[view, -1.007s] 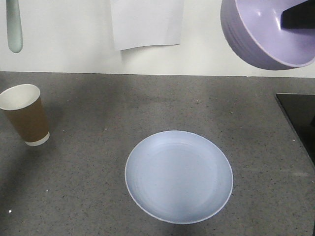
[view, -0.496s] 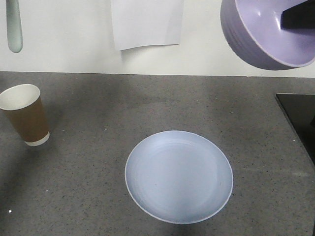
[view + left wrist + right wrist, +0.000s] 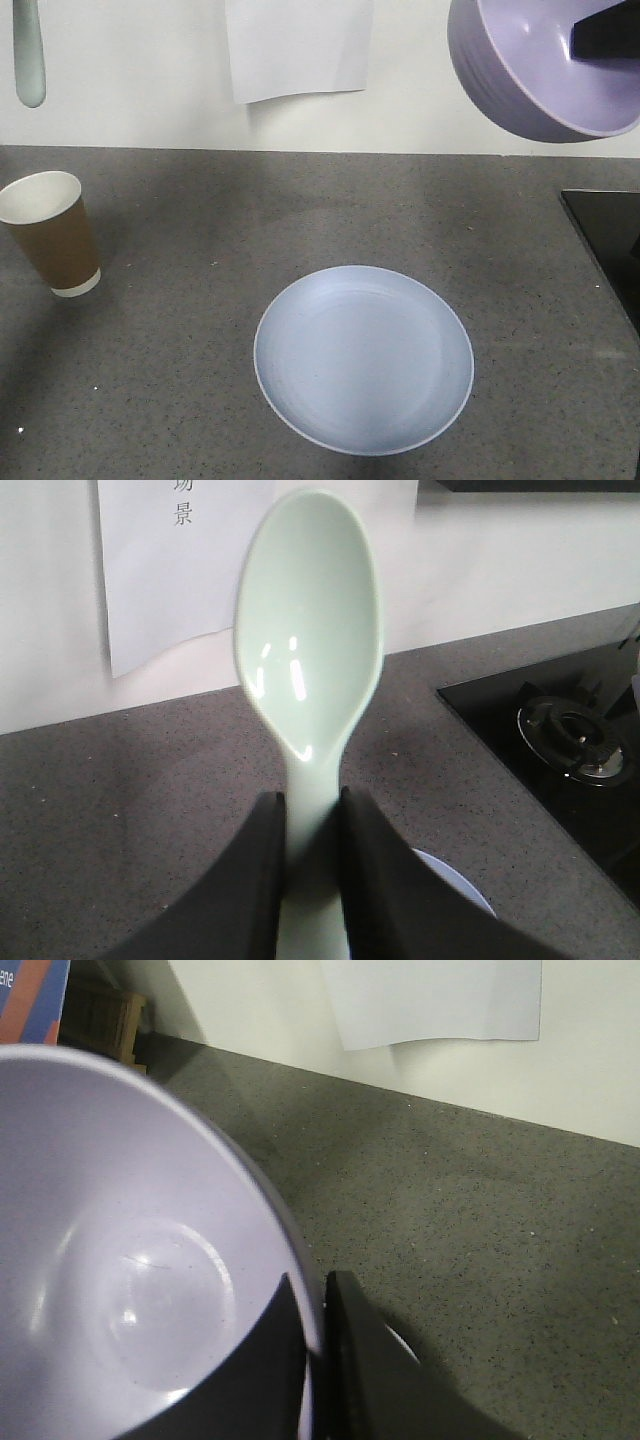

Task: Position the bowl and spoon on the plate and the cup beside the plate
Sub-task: 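Approach and stop with the plate in front of the robot, then lower the lilac bowl onto the plate center with the right gripper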

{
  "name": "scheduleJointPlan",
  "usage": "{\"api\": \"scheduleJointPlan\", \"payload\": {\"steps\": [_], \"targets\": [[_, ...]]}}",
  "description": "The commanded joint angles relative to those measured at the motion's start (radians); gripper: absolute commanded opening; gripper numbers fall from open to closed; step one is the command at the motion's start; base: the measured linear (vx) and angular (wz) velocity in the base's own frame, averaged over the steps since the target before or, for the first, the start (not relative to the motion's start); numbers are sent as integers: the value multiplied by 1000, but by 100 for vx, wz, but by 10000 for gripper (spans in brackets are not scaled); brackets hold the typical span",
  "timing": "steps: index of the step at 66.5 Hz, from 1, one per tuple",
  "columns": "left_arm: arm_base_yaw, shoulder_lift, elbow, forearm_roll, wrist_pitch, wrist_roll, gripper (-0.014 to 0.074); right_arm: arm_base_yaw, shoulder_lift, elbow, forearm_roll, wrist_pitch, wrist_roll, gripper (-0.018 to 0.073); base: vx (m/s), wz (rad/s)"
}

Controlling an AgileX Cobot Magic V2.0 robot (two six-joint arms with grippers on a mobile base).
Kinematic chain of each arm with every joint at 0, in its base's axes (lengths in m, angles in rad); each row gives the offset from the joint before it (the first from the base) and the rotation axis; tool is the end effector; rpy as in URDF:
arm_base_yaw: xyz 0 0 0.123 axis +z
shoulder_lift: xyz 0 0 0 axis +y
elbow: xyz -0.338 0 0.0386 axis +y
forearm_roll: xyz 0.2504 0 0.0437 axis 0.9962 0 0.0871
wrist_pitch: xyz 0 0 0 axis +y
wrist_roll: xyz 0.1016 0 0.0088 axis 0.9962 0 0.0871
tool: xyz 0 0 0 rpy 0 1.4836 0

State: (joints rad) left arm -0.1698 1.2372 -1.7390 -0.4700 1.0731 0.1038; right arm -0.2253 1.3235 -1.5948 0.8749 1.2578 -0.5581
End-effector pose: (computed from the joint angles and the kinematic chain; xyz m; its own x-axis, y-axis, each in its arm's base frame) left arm 0.1993 -0.0754 0.5743 -0.4795 -0.0422 -0.8765 0.4507 0.8452 -0.2873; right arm 0.2461 0.0200 0.5221 -0.5714 -0.0117 -0.8206 -0.4974 0.8003 0.3350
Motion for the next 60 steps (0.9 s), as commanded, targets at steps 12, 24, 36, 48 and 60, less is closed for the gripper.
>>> {"api": "scheduleJointPlan", "payload": {"steps": [12, 24, 36, 48, 60], "targets": [[-6, -16, -21, -31, -62, 3, -6, 0, -1, -27, 178, -108, -87, -6, 0, 0], [-6, -16, -21, -31, -62, 3, -6, 159, 114, -27, 206, -39, -153, -6, 0, 0], [-6, -16, -21, -31, -62, 3, -6, 385, 280, -27, -82, -30, -136, -6, 0, 0], [-6, -16, -21, -31, -62, 3, -6, 498, 428, -27, -332, -21, -65, -4, 0, 0], [-6, -16, -21, -31, -62, 3, -6, 538, 529, -27, -376, -6, -65, -3, 0, 0]]}}
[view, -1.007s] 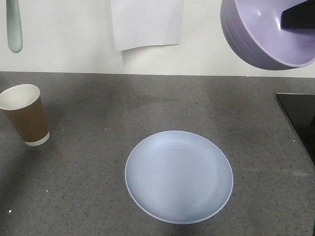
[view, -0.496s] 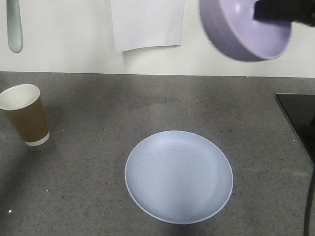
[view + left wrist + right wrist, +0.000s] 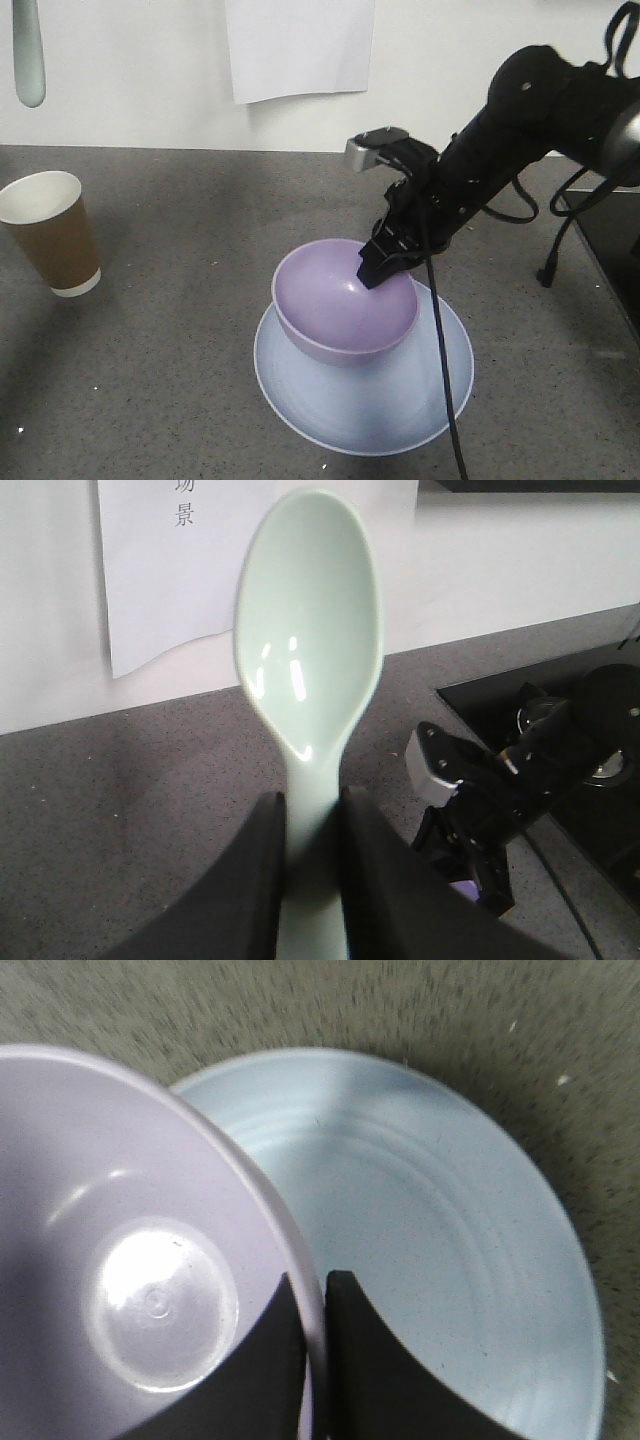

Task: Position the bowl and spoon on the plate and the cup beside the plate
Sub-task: 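Lower the lilac bowl onto the plate center with the right gripper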

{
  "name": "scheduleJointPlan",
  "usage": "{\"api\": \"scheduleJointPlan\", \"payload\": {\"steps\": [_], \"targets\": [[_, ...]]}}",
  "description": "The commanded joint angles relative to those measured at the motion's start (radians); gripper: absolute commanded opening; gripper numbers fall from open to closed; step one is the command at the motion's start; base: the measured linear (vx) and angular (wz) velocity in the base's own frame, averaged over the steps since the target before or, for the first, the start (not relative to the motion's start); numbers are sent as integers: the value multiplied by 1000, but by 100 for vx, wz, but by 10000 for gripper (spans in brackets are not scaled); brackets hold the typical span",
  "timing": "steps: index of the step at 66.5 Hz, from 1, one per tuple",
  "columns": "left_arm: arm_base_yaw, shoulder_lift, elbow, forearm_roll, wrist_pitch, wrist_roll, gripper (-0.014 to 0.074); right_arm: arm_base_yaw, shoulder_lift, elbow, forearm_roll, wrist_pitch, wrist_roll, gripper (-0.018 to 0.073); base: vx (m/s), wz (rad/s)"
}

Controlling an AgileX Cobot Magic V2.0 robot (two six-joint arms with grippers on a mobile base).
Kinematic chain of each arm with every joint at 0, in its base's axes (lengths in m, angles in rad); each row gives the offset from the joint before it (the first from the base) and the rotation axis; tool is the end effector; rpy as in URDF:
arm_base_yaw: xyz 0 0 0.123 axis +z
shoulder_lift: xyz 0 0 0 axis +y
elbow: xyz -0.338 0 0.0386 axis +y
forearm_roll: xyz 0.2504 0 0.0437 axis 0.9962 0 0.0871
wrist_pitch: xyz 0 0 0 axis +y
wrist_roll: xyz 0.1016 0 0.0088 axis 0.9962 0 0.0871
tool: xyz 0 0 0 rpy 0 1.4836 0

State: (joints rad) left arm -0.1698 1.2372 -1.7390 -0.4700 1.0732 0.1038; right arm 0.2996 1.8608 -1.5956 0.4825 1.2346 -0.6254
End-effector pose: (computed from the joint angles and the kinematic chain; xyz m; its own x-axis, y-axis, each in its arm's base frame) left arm 0.1993 -0.0754 0.5743 -0.4796 -0.0422 -0.8765 0.4508 0.8452 -0.2873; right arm 0.3735 0.1621 0.3225 -0.6893 -0.6258 -0.3650 -0.7234 0.6220 0.2997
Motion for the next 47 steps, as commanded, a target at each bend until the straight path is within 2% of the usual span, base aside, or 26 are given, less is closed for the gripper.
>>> {"api": "scheduleJointPlan", "payload": {"steps": [1, 13, 23, 30, 47], "targets": [[-6, -16, -21, -31, -62, 3, -6, 15, -2, -26, 14, 17, 3, -1, 0, 0], [-6, -16, -21, -31, -62, 3, -6, 33, 61, -26, -70, 17, 32, 9, 0, 0], [-6, -16, -21, -31, -62, 3, -6, 32, 68, -26, -77, 22, 40, 61, 0, 0], [-6, -16, -21, -31, -62, 3, -6, 32, 62, -26, -75, 25, 37, 134, 0, 0], [-6, -16, -21, -31, -64, 3, -8, 32, 53, -26, -73, 29, 39, 379, 0, 0]]}}
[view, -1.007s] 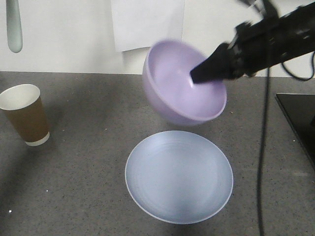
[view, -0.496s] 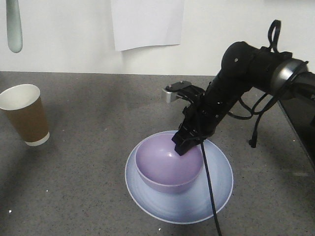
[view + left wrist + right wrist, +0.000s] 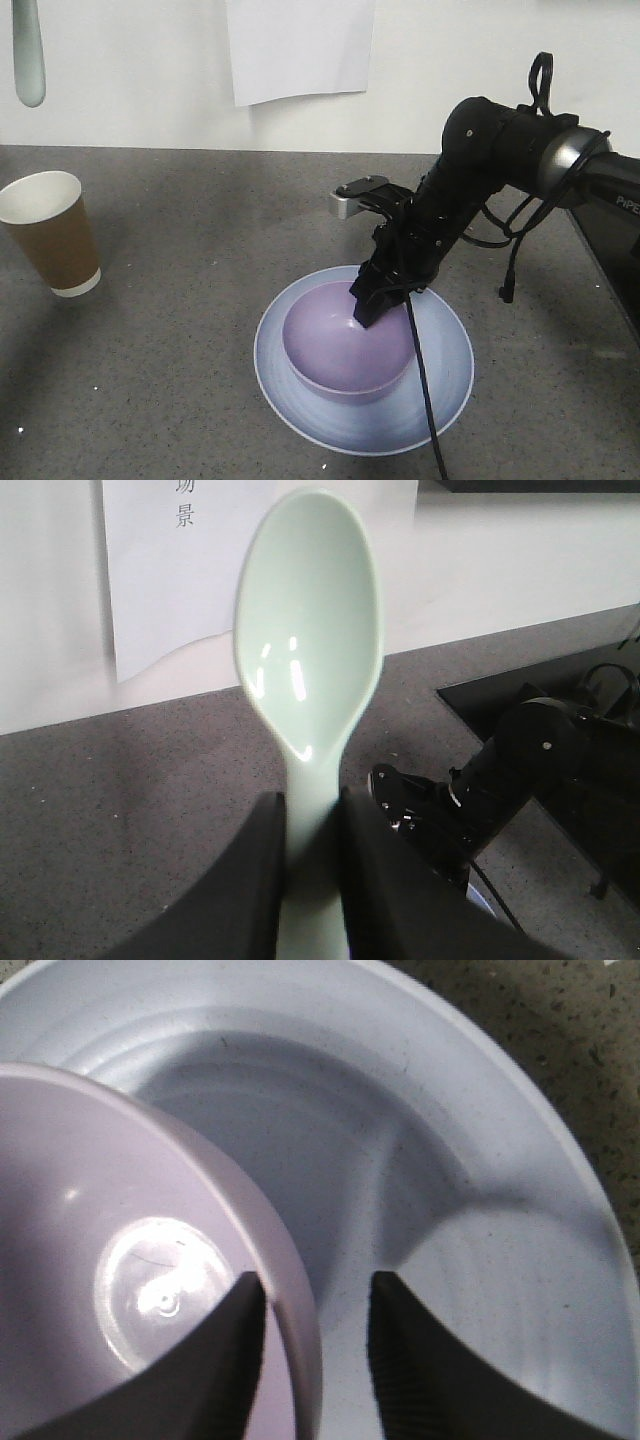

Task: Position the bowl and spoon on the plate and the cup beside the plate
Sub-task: 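Lower the lilac bowl onto the plate center with the right gripper, then open the right gripper, withdraw it, and bring the left gripper over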

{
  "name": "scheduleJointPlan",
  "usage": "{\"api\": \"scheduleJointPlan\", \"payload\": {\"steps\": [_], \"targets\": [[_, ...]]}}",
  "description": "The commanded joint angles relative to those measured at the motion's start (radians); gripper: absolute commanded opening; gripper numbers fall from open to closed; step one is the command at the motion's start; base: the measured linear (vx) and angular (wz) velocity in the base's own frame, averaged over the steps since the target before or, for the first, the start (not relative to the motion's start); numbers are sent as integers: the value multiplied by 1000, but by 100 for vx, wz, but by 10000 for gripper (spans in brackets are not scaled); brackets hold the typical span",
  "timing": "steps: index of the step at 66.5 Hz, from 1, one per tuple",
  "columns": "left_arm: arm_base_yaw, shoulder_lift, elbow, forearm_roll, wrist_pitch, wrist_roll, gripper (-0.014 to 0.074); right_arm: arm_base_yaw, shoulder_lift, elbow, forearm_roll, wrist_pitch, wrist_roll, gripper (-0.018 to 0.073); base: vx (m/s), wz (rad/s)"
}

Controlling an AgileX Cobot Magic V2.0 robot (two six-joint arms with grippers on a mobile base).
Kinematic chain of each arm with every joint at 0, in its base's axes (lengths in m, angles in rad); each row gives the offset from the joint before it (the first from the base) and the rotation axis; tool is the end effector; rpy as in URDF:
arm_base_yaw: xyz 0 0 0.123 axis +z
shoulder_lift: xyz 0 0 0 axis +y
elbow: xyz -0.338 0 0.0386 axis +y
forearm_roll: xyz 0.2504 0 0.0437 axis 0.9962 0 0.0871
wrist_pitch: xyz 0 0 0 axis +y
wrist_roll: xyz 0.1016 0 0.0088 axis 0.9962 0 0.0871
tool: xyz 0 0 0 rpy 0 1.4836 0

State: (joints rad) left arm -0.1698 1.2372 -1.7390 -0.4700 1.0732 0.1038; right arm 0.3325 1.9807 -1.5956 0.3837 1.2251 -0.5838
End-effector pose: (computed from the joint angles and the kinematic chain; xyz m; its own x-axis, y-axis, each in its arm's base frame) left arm 0.1993 -0.0754 0.5743 -0.4796 -0.0422 -0.8765 0.4508 0.8452 -0.2873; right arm 0.3904 0.1728 0.2689 -0.7070 -0.6729 -0.2175 -0.7054 0.6489 0.2852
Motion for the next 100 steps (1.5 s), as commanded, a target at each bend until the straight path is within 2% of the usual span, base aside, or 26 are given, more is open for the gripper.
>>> {"api": "scheduleJointPlan", "payload": {"steps": [1, 9, 19, 31, 39, 51, 58, 67, 77, 91, 100], "targets": [[-6, -16, -21, -31, -64, 3, -8, -1, -70, -26, 26, 34, -1, 390, 0, 0], [-6, -16, -21, -31, -64, 3, -8, -2, -112, -29, 20, -6, 2, 433, 0, 0], [-6, -16, -21, -31, -63, 3, -8, -5, -181, -81, 6, -29, 40, 430, 0, 0], [-6, -16, -21, -31, -40, 4, -8, -5, -300, -216, -61, 2, 116, 407, 0, 0], [-6, -16, -21, -33, -35, 4, -8, -5, -428, -279, -79, 32, 129, 286, 0, 0], [-21, 30, -21, -102, 10, 62, -8, -5, -676, -282, -147, 44, 129, -11, 0, 0], [-55, 88, -21, -137, 39, 95, -8, -5, -832, -262, -181, 54, 133, -11, 0, 0], [-105, 165, -21, -138, 44, 103, -8, -5, -1054, -153, -249, 18, 149, -10, 0, 0], [-155, 244, -21, -136, 44, 114, -8, -5, -1330, 87, -384, -115, 211, -7, 0, 0], [-229, 339, -21, -136, 28, 113, -8, -5, -1690, 441, -597, -348, 392, -6, 0, 0], [-289, 403, -30, -117, 32, 109, -8, -5, -1816, 548, -688, -338, 521, -6, 0, 0]]}}
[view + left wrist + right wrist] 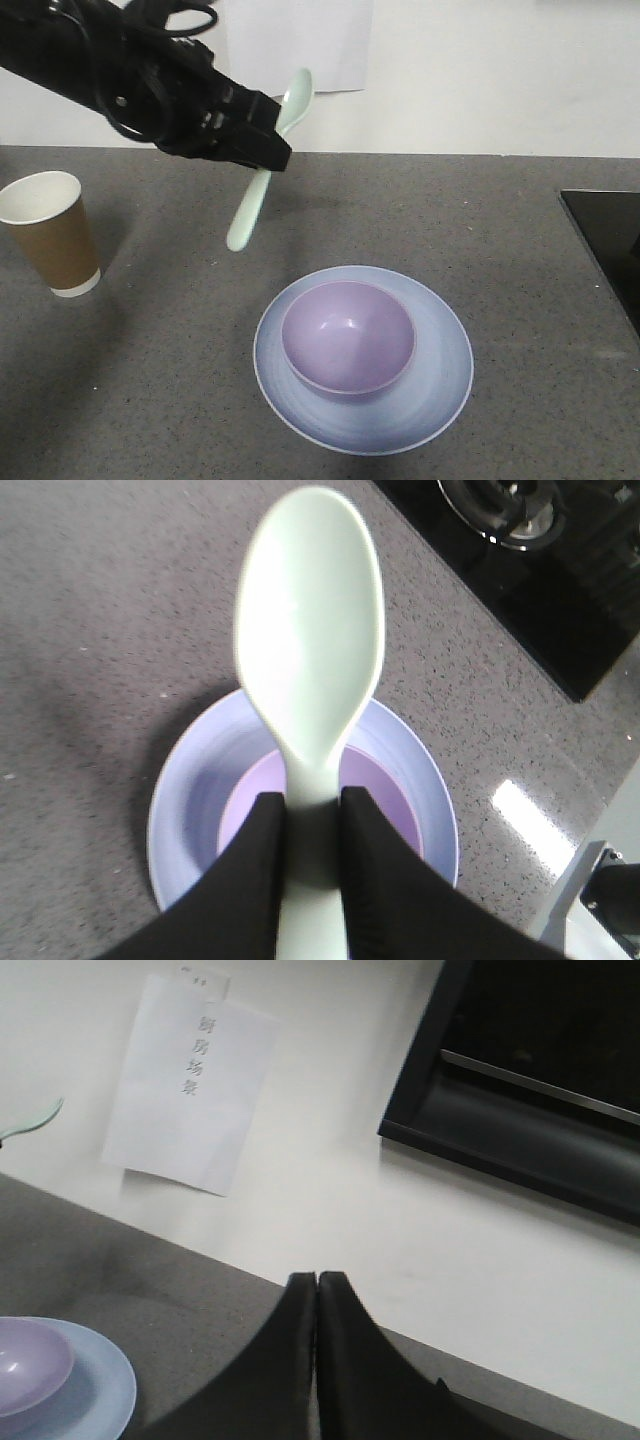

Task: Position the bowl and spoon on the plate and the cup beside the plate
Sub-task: 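Open the right gripper, withdraw it, and bring the left gripper over, then lower the pale green spoon into the bowl with the left gripper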

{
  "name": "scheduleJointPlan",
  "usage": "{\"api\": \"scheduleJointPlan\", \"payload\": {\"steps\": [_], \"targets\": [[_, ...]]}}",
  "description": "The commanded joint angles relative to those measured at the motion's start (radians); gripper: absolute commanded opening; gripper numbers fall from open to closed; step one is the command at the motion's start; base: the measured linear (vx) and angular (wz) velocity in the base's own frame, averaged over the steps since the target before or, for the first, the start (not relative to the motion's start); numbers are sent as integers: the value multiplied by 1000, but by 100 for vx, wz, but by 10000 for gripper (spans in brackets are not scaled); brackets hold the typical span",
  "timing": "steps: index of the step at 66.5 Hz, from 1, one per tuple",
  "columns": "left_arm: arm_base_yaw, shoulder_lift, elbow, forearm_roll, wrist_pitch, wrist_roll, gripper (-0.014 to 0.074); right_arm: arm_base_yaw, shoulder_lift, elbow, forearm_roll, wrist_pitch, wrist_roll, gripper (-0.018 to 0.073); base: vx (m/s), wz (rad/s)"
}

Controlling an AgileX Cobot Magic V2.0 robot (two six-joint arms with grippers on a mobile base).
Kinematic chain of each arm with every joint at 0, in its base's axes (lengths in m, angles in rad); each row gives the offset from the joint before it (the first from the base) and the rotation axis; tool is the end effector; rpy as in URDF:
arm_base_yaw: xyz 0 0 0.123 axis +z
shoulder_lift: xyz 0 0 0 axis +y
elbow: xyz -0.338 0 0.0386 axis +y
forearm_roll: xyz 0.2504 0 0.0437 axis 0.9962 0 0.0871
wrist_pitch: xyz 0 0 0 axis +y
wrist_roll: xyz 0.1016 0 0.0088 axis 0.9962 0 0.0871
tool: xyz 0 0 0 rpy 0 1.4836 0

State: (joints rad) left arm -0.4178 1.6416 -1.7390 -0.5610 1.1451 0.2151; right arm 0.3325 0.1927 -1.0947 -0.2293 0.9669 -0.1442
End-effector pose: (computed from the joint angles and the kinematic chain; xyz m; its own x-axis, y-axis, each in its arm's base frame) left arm 0.3118 -0.1925 0.4556 -0.7368 0.2900 -0.6107 0.6040 0.6882 -0.4019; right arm -0.0914 -0.0517 0.4526 0.0708 -0.2587 -0.9634 -0.1295 0.9552 -0.2661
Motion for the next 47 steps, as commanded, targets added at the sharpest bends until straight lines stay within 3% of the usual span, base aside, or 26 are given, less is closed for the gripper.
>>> {"api": "scheduleJointPlan", "payload": {"steps": [1, 6, 22, 42, 47], "targets": [[-48, 6, -34, -18, -35, -6, -8, -5, -36, 53, -80, -73, 87, -6, 0, 0], [-93, 45, -53, 32, -10, -29, -8, -5, -41, 72, -92, -26, 93, -6, 0, 0], [-227, 139, -111, 292, 106, -134, -8, -5, 24, 81, -78, 28, 93, -6, 0, 0], [-269, 147, -83, 331, 106, -165, -8, -5, 61, 81, -72, 27, 91, -6, 0, 0], [-269, 146, -47, 304, 106, -167, -8, -5, 61, 81, -71, 33, 91, -6, 0, 0]]}}
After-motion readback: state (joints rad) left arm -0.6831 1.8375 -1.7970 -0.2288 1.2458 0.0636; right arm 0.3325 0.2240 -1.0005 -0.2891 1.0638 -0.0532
